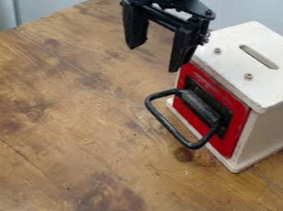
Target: Close the drawer
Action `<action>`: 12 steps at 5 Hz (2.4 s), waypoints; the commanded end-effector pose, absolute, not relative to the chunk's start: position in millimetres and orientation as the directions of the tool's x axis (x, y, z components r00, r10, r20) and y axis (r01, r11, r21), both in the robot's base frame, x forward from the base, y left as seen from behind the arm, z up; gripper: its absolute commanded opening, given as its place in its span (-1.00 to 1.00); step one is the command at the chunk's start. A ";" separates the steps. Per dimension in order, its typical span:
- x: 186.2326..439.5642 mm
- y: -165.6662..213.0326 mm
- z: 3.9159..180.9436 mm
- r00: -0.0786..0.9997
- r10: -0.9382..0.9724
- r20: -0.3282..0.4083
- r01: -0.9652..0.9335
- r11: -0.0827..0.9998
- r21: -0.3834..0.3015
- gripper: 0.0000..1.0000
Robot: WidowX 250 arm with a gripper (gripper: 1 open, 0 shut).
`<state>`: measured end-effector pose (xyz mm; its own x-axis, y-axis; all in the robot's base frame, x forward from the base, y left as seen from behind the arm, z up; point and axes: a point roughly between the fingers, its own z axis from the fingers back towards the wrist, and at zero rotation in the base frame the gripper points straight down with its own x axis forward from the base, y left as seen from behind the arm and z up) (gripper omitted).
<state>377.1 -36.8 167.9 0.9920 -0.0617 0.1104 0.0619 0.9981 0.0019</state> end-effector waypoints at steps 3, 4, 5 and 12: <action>371.4 -64.5 195.1 0.980 -0.114 0.162 0.116 0.993 -0.003 1.00; 373.7 -70.5 195.0 0.980 -0.113 0.165 0.114 0.993 -0.002 1.00; 371.7 -64.6 192.1 0.983 -0.079 0.164 0.080 0.997 -0.002 1.00; 385.5 -39.1 201.0 0.966 -0.175 0.189 0.177 0.984 0.006 1.00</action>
